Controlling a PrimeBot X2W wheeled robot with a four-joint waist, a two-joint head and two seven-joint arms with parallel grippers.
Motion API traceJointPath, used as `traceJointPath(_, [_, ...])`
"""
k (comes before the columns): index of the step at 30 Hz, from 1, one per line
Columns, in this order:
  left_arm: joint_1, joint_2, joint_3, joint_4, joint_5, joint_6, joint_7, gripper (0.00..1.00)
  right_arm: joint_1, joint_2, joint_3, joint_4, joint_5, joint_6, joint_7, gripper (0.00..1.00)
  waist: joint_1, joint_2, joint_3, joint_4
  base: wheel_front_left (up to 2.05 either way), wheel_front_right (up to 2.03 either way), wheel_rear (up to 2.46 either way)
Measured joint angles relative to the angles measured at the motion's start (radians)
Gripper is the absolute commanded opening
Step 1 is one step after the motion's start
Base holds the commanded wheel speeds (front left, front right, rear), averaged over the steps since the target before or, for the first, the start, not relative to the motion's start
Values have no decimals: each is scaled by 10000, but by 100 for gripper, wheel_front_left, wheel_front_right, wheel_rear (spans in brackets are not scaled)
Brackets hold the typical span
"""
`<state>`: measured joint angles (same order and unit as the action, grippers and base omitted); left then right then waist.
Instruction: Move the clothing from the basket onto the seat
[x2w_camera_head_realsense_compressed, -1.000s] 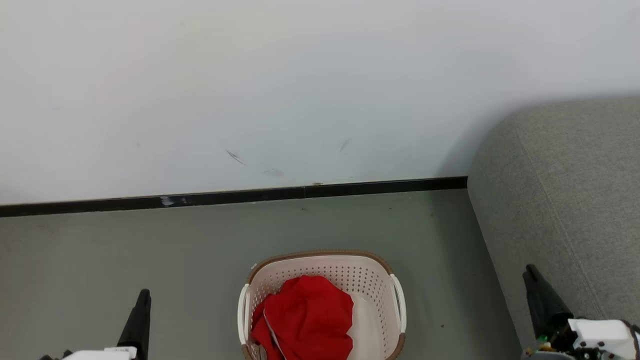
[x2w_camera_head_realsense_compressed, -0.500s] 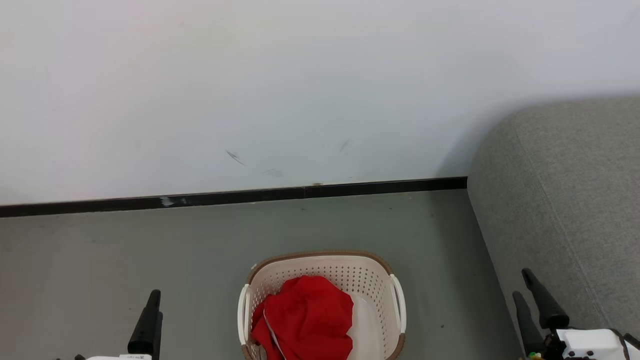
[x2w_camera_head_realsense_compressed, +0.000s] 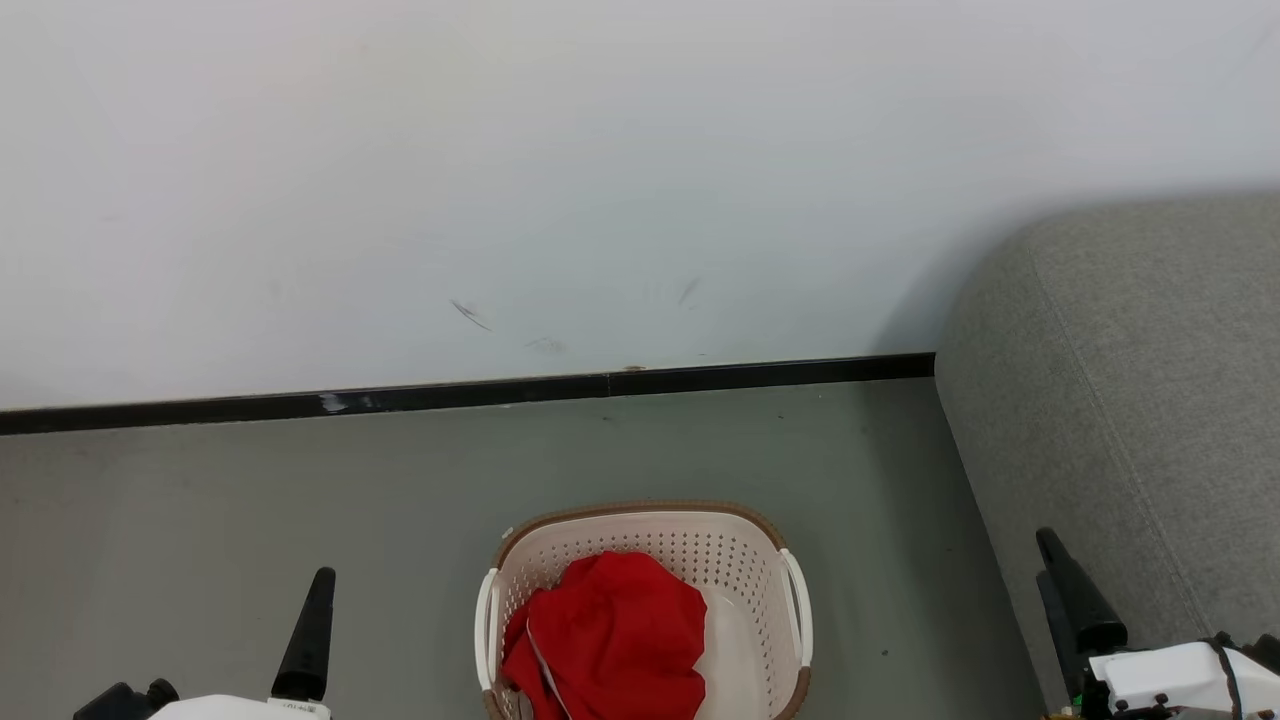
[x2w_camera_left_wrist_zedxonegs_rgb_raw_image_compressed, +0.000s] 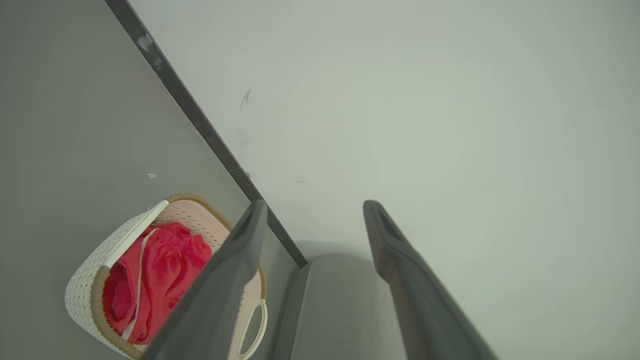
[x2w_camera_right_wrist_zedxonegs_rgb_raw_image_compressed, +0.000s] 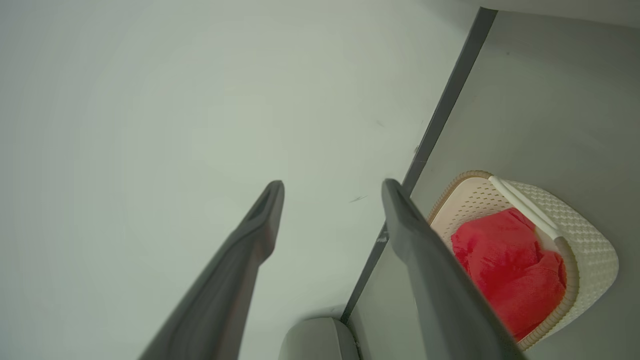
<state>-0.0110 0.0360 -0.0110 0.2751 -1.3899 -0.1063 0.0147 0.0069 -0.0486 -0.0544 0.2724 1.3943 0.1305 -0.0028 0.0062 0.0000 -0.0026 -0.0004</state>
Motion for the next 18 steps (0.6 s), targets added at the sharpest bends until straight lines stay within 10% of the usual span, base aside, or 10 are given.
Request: traceJointPath(18, [-44,307,-677,-754,3726,853,-669,100,3,-40,426,-364,-4126,0,-596,100,112,0,-152,-16,0,0,0])
